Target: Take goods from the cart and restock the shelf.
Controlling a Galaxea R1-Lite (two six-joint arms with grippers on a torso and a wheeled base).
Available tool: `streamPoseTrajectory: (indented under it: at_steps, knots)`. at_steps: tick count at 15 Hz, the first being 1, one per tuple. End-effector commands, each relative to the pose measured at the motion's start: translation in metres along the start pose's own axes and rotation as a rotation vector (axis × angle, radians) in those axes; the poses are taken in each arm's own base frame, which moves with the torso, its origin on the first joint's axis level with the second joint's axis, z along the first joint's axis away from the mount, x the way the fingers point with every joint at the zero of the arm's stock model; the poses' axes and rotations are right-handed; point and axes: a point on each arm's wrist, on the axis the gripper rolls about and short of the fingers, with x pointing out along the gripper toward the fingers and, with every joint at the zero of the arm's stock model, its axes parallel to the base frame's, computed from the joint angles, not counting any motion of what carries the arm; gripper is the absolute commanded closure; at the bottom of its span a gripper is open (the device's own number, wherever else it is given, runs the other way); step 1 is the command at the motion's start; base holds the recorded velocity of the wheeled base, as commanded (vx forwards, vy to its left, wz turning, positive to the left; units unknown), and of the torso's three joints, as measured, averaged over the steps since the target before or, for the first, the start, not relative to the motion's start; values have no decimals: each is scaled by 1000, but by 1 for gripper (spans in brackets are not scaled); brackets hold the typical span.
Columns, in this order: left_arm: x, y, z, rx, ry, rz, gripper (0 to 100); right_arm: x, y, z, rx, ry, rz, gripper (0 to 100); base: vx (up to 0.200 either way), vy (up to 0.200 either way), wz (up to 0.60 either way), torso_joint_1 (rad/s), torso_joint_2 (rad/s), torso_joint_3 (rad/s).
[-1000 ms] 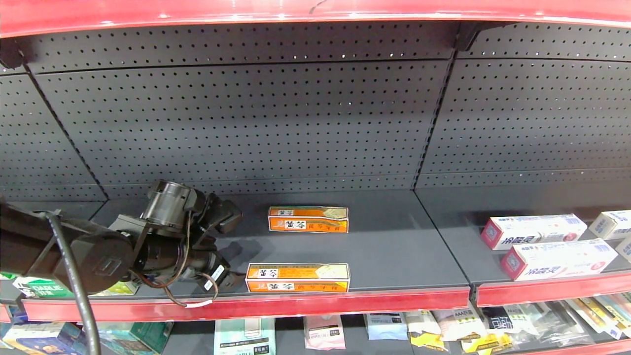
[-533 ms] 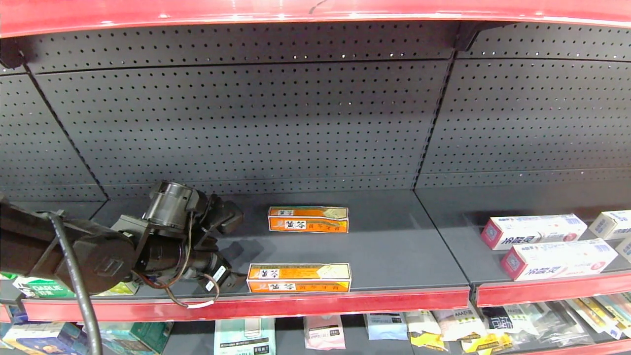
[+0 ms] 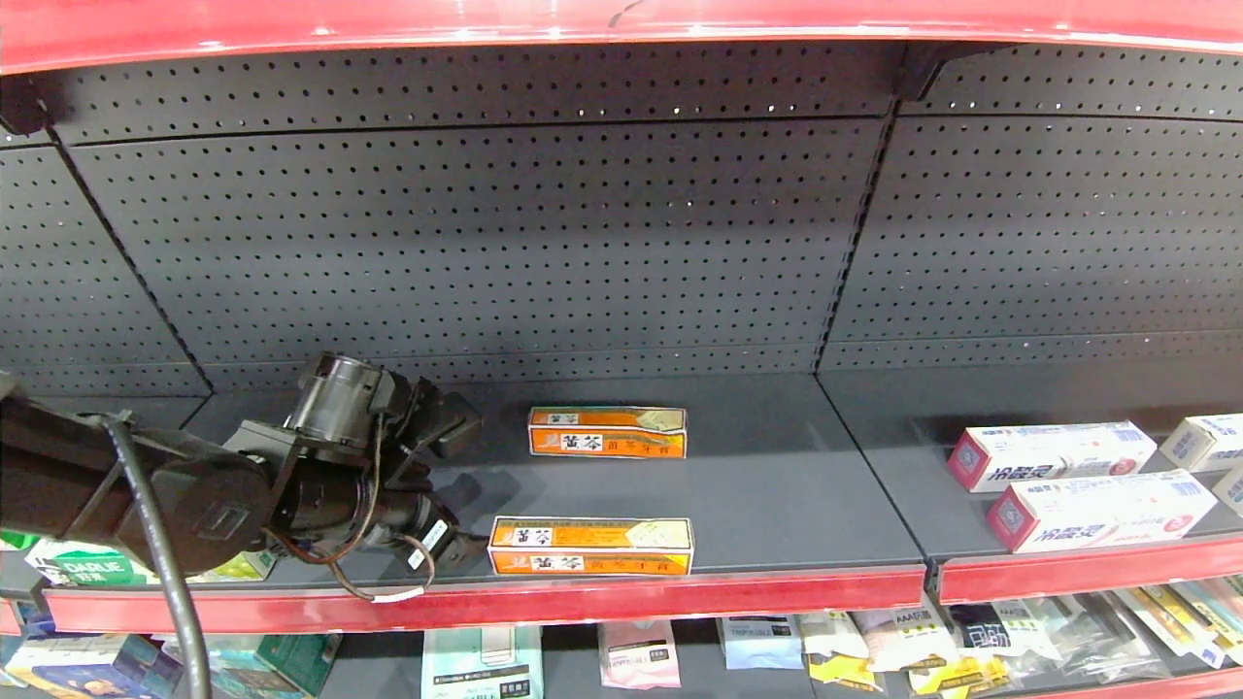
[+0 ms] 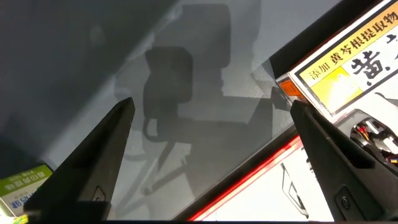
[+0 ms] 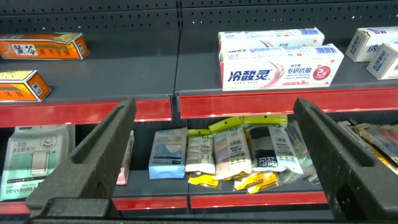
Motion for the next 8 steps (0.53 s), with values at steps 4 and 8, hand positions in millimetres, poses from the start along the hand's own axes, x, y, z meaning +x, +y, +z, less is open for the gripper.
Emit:
streamPoseTrajectory:
  at_steps: [4, 8]
  knots:
    - [-5, 0, 0, 0, -8, 5, 0, 0, 0, 0, 0, 1, 0, 0, 0, 0, 0, 0, 0, 0]
    - [-53, 8, -5, -24, -85, 113, 0, 0, 0, 0, 0, 1, -1, 0, 0, 0, 0, 0, 0, 0]
